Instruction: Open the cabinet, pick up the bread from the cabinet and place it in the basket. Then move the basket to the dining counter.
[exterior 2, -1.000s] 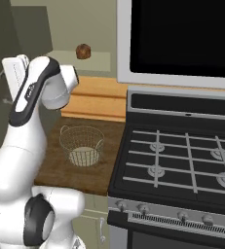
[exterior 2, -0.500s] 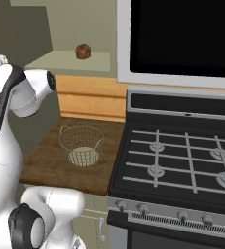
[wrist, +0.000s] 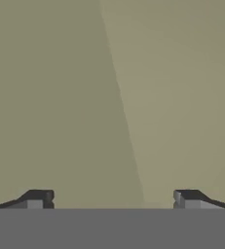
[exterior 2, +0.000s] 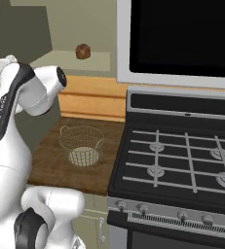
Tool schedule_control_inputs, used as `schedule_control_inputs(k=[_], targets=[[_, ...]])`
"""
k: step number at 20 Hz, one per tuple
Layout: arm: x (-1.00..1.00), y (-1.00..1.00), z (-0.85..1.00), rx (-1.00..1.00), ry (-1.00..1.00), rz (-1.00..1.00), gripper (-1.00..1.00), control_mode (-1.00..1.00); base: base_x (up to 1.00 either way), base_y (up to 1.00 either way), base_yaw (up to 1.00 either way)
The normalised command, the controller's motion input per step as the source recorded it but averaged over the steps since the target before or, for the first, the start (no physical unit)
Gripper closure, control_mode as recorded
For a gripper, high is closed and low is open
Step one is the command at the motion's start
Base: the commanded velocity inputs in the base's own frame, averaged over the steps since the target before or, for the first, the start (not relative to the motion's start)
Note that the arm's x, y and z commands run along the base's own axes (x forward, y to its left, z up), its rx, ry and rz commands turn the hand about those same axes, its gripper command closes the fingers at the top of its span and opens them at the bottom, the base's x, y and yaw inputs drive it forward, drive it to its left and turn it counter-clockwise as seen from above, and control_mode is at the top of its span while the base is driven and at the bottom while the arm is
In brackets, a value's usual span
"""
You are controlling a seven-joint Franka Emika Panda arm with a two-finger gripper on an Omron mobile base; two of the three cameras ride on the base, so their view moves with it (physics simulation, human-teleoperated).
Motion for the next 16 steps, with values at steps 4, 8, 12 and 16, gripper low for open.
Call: schedule_control_inputs(k=[4,8,12,16], targets=[[0.15,-0.77,-0.57,-0.43,-0.36,0.03,-1.00,-1.00,0.00,0.00,0.00],[0.03,-0.67,-0.57,-0.77,-0.55,0.03,-1.00,-1.00,0.00,0.00,0.00],[-0.01,-0.59,-0.18,-0.78,-0.46,0.03,-1.00,-1.00,0.00,0.00,0.00],[-0.04,-0.53,0.00,-0.66,-0.28,-0.03,-1.00,-1.00,0.00,0.00,0.00]])
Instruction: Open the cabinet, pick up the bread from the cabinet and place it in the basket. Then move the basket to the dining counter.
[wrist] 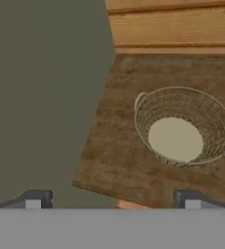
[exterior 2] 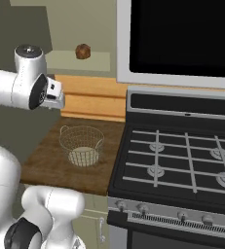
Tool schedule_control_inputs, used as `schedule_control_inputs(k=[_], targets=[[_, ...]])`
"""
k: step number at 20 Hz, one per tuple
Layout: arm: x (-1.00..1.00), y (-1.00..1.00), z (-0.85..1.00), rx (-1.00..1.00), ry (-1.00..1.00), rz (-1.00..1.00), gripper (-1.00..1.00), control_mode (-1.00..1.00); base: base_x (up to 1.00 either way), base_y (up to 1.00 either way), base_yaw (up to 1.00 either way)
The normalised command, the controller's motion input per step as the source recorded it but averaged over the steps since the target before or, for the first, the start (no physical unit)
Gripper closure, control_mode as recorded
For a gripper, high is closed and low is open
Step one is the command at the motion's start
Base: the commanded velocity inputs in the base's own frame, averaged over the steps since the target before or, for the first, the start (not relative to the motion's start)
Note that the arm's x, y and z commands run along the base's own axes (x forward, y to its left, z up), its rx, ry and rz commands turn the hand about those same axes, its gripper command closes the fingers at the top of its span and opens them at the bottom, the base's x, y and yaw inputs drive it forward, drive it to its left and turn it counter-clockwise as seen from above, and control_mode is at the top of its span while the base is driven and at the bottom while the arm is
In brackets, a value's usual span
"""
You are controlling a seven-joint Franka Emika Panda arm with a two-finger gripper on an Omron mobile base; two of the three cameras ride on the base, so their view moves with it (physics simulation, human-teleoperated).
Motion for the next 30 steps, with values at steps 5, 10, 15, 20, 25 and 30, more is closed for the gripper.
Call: schedule_control_inputs(k=[5,10,15,20,25,30], targets=[[-0.04,-0.20,0.10,-0.51,-0.42,-0.08,-1.00,-1.00,0.00,0.00,0.00],[0.54,-0.02,0.56,-0.26,-0.39,-0.35,-1.00,-1.00,0.00,0.00,0.00],[0.22,0.00,0.56,0.08,-0.49,-0.26,-1.00,-1.00,0.00,0.00,0.00],[0.00,-0.27,0.29,0.55,-0.13,-0.12,-1.00,-1.00,0.00,0.00,0.00],[0.00,-0.24,0.29,0.40,0.02,0.00,-1.00,-1.00,0.00,0.00,0.00],[0.17,0.00,0.01,0.00,0.02,0.10,-1.00,-1.00,0.00,0.00,0.00]])
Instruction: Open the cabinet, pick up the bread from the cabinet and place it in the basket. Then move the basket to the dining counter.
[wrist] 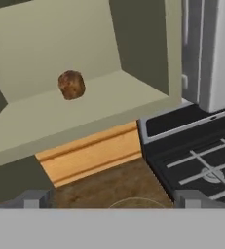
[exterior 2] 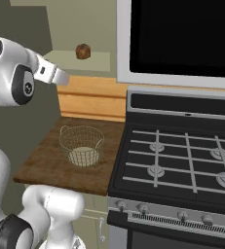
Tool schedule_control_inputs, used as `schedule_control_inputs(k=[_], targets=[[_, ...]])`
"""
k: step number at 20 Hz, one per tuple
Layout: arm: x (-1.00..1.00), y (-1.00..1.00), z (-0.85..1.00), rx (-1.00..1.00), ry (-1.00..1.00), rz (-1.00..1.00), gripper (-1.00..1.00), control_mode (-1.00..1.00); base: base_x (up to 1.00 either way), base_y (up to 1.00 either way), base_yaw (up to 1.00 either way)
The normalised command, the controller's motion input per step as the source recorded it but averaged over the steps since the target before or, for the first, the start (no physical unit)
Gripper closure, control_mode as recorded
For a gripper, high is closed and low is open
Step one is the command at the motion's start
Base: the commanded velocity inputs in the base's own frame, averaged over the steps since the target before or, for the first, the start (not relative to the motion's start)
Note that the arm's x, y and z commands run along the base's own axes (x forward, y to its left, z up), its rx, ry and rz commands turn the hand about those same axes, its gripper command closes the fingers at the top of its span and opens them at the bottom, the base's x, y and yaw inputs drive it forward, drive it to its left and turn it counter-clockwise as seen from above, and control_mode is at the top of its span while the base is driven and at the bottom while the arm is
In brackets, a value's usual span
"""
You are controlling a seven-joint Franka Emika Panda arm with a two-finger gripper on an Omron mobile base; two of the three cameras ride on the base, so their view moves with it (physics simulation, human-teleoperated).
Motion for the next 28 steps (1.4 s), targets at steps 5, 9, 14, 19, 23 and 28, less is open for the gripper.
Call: schedule_control_inputs(k=[5,9,14,19,23,28], targets=[[0.54,0.01,0.19,-0.02,0.13,0.23,-1.00,-1.00,0.00,0.00,0.00],[0.51,0.00,0.07,-0.07,0.09,0.07,-1.00,-1.00,0.00,0.00,0.00],[0.31,-0.03,0.00,0.00,-0.02,0.00,-1.00,-1.00,0.00,0.00,0.00],[0.43,0.00,-0.03,-0.14,-0.07,0.00,-1.00,-1.00,0.00,0.00,0.00],[0.17,0.00,-0.06,-0.15,-0.07,0.03,-1.00,-1.00,0.00,0.00,0.00],[0.12,0.03,0.00,0.00,0.00,0.08,-1.00,-1.00,0.00,0.00,0.00]])
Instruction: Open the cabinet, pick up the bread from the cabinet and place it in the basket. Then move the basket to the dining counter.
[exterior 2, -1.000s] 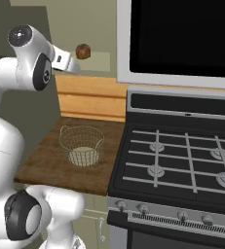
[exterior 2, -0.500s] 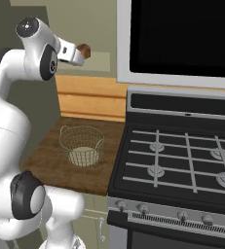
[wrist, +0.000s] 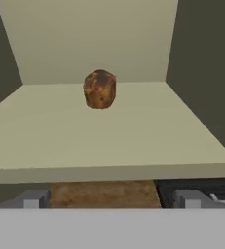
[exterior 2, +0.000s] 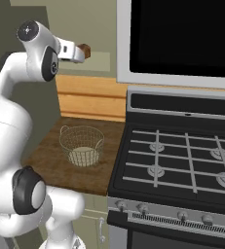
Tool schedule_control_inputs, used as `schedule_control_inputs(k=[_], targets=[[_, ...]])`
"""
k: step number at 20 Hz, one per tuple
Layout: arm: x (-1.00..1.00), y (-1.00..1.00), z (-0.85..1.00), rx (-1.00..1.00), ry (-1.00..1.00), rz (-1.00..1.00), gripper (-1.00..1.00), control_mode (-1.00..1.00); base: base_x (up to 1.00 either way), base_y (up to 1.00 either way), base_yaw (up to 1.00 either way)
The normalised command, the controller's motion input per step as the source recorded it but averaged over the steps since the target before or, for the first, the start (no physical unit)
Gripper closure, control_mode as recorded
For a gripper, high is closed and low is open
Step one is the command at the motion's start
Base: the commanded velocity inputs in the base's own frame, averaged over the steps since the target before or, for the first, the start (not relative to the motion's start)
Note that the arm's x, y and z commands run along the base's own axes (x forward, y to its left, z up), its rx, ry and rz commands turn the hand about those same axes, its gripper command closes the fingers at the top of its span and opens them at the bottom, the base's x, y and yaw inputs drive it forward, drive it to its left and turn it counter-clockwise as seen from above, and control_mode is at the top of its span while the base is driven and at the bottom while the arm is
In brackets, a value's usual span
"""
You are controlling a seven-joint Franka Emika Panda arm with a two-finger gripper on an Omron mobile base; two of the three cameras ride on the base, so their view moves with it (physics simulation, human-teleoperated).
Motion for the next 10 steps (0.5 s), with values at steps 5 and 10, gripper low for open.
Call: schedule_control_inputs(k=[5,10], targets=[[0.26,0.22,0.00,0.00,0.00,0.07,-1.00,-1.00,0.00,0.00,0.00],[0.42,0.14,0.13,-0.04,0.00,0.00,-1.00,-1.00,0.00,0.00,0.00]])
